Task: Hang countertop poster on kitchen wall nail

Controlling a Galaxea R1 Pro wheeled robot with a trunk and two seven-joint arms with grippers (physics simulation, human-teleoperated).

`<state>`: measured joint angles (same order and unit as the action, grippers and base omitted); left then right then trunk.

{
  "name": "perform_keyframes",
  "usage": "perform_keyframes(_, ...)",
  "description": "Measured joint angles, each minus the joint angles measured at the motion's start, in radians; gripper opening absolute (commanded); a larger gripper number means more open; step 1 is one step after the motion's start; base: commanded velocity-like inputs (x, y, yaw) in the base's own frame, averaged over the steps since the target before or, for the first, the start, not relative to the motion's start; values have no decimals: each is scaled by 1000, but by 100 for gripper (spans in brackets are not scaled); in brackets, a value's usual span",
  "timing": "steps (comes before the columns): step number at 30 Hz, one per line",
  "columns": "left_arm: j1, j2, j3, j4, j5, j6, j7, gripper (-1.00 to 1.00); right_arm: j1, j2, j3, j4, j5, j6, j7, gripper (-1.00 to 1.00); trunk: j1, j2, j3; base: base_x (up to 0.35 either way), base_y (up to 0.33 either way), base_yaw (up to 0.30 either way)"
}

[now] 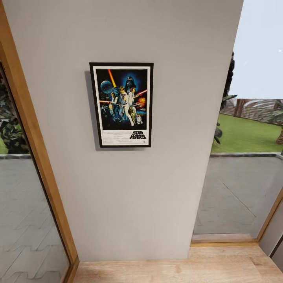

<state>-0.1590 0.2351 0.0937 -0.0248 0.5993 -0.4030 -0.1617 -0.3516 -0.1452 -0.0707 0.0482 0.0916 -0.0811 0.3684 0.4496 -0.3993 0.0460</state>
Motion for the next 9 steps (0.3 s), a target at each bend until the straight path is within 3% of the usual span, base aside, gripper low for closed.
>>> perform_keyframes(9,0,-28,-1,0,-16,1,7,100,0,0,0,0,0,-1,0,100,0,0,0,0,0,0)
